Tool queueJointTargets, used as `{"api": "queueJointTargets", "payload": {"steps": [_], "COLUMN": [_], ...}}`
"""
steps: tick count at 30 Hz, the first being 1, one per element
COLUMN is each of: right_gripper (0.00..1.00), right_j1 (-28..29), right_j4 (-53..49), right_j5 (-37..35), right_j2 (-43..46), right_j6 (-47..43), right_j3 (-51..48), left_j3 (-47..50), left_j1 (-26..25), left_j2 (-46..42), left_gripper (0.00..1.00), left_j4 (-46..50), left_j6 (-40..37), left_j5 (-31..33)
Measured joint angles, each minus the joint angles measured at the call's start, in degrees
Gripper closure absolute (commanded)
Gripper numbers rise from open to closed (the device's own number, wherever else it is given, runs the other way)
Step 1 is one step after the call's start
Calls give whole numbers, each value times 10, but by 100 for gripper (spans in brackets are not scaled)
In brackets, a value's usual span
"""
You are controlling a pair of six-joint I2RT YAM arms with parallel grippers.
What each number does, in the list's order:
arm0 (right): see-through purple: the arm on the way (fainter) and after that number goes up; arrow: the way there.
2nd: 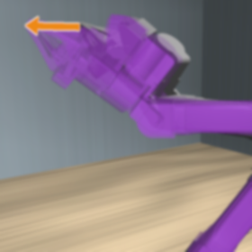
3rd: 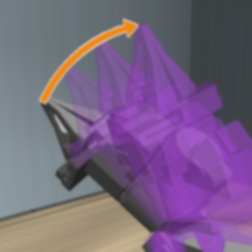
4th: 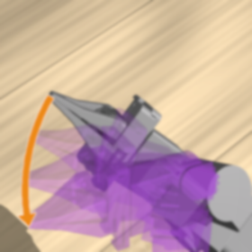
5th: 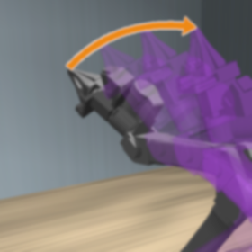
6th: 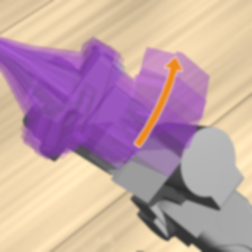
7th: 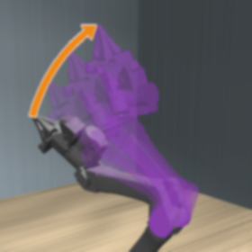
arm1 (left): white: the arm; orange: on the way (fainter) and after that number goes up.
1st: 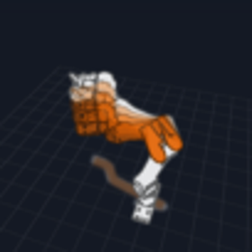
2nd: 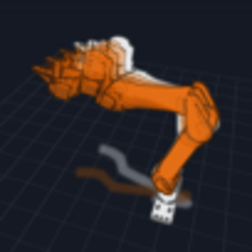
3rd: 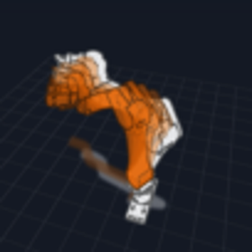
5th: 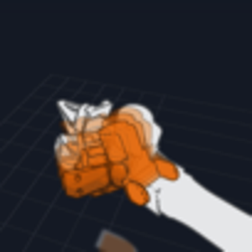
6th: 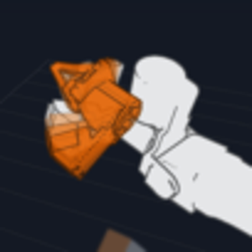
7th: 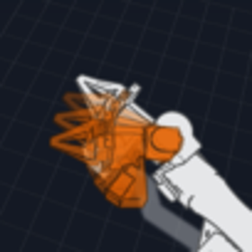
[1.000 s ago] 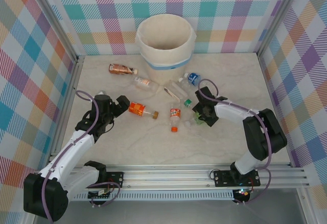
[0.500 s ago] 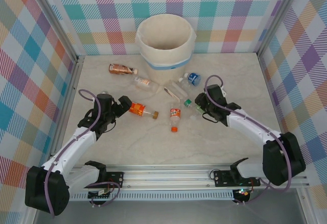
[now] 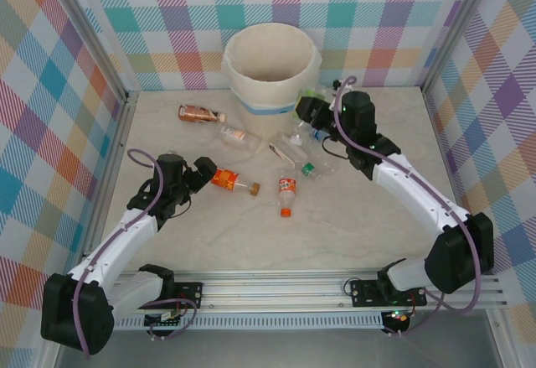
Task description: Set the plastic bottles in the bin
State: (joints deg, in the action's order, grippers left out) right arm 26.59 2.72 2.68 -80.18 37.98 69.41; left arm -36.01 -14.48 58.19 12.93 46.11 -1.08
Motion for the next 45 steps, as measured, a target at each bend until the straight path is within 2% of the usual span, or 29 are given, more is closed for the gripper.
{"api": "queueJointTargets", "payload": {"steps": [8, 13, 21, 25, 29, 31, 38, 39, 45], "right_gripper": [45, 45, 43, 36, 23, 13, 3, 0, 0], "right_j1": [0, 0, 0, 0, 0, 0, 0, 0, 2], "right_j4": [14, -7, -70, -126, -165, -179, -217, -219, -216], "right_j5": [59, 57, -15, -80, -126, -125, -100, -94, -57], "right_j2": [-130, -221, -378, -479, -555, -572, -568, -560, -445], "right_j6": [-35, -62, -114, -142, -168, -183, -208, -210, -236], "right_j3": [194, 334, 549, 688, 782, 799, 796, 788, 646], "left_j3": [29, 33, 33, 33, 33, 32, 24, 23, 22], "left_j1": [0, 0, 0, 0, 0, 0, 0, 0, 0], "left_j2": [-16, -17, -17, -17, -5, 8, 57, 57, 48], "left_gripper": [0, 0, 0, 0, 0, 0, 0, 0, 0], "left_j4": [0, 1, 1, 0, -11, -13, -7, -7, 3], "left_j6": [15, 21, 23, 28, 44, 51, 69, 71, 81], "left_j5": [-5, -10, -11, -18, -29, -31, -44, -45, -38]}}
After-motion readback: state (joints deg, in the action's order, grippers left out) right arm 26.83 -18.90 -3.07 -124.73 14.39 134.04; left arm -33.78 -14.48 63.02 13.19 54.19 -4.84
